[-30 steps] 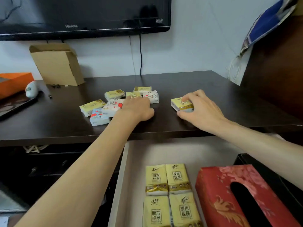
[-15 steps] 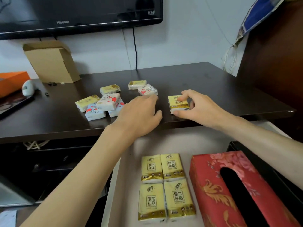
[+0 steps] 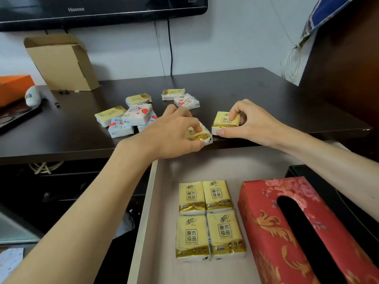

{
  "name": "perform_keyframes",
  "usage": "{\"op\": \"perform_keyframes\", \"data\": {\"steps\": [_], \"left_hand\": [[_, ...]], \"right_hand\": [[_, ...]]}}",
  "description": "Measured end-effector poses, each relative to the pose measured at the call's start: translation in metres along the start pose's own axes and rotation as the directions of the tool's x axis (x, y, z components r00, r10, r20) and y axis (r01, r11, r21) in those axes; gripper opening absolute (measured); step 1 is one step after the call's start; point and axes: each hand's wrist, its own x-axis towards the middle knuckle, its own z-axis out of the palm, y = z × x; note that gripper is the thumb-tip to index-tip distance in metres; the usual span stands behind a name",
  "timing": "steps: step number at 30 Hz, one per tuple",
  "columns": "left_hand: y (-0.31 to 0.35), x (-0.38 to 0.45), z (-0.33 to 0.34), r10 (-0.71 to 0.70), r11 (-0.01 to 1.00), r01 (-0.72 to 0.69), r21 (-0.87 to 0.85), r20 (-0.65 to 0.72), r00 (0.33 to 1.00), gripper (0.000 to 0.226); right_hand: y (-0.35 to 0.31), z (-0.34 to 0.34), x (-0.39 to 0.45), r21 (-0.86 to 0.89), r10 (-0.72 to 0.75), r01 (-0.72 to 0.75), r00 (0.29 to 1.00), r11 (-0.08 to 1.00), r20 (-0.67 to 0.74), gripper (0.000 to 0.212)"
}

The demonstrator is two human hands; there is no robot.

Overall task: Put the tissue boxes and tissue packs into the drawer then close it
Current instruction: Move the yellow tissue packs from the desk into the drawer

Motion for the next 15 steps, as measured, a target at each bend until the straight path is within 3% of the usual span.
{"op": "perform_keyframes", "data": {"steps": [5, 10, 15], "left_hand": [[-0.001, -0.005, -0.002, -0.056, 0.989, 0.069, -0.129, 0.106, 0.993, 0.038], [0.003, -0.016, 0.0, -0.04, 0.997, 0.039, -0.06, -0.021, 0.999, 0.04], [0.003, -0.054, -0.006, -0.003, 0.984, -0.008, -0.18, -0.061, 0.998, 0.042]], "right_hand": [[0.001, 0.002, 0.0, -0.027, -0.027, 0.029, 0.995, 0.999, 0.091, 0.038], [-0.003, 0.001, -0.006, -0.036, -0.019, 0.023, 0.995, 0.999, 0.1, 0.032], [-0.029, -0.007, -0.045, 0.168, -0.069, 0.065, 0.997, 0.984, 0.018, 0.032]]}}
